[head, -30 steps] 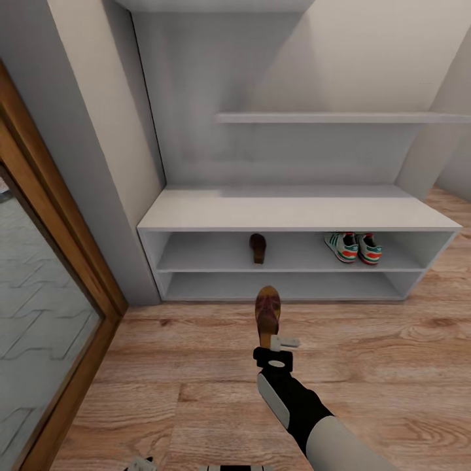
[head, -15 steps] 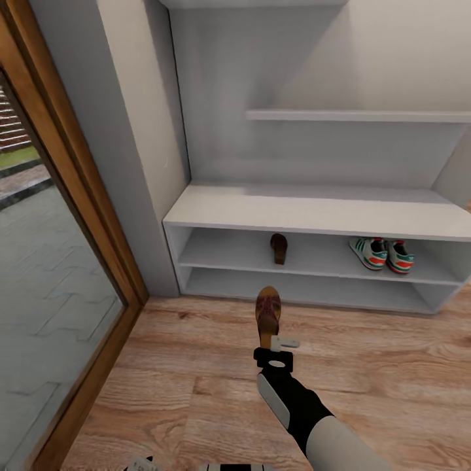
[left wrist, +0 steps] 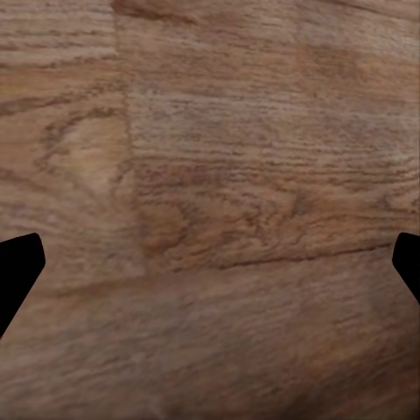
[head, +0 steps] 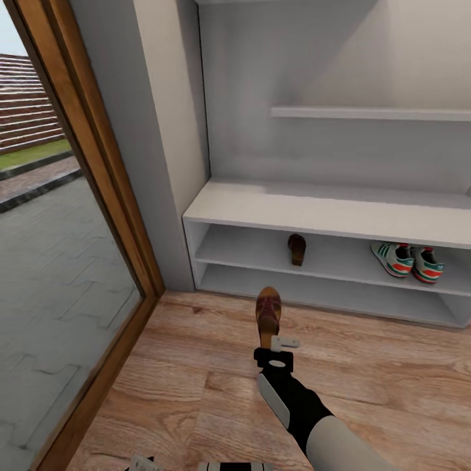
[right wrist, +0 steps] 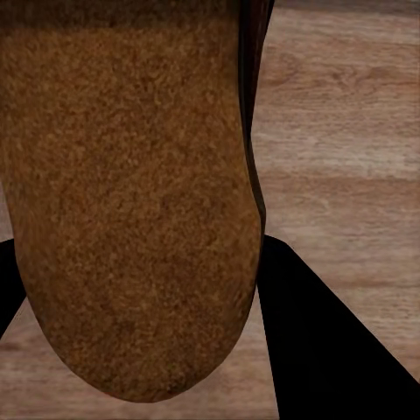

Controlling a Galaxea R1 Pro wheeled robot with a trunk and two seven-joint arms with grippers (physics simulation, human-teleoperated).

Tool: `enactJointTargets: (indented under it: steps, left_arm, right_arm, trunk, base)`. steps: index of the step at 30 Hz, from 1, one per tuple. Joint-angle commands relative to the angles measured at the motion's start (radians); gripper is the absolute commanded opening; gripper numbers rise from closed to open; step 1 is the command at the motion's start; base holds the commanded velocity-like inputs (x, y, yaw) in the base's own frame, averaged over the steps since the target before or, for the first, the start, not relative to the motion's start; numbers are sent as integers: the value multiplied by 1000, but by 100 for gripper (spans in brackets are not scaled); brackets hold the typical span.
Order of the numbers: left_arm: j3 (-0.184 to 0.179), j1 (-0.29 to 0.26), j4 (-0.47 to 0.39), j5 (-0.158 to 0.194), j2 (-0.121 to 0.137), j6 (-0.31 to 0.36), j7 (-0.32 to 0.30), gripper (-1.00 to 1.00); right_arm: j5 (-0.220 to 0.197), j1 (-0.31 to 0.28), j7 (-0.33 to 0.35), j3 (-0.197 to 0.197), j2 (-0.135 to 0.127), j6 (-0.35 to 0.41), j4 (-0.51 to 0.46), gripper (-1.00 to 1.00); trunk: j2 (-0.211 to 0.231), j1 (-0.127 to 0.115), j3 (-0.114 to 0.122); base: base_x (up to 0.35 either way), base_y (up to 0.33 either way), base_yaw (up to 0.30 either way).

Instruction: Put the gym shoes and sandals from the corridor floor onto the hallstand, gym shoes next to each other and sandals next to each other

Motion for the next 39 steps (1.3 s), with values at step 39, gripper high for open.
enactJointTargets:
  steps: [39]
  left_arm:
    - [7, -1, 1, -10, -6, -1, 0, 100]
  right_arm:
    - [-6, -7, -14, -219, 0, 423, -308, -100]
  trunk:
    - [0, 0, -1]
  base:
    - [73, 0, 0]
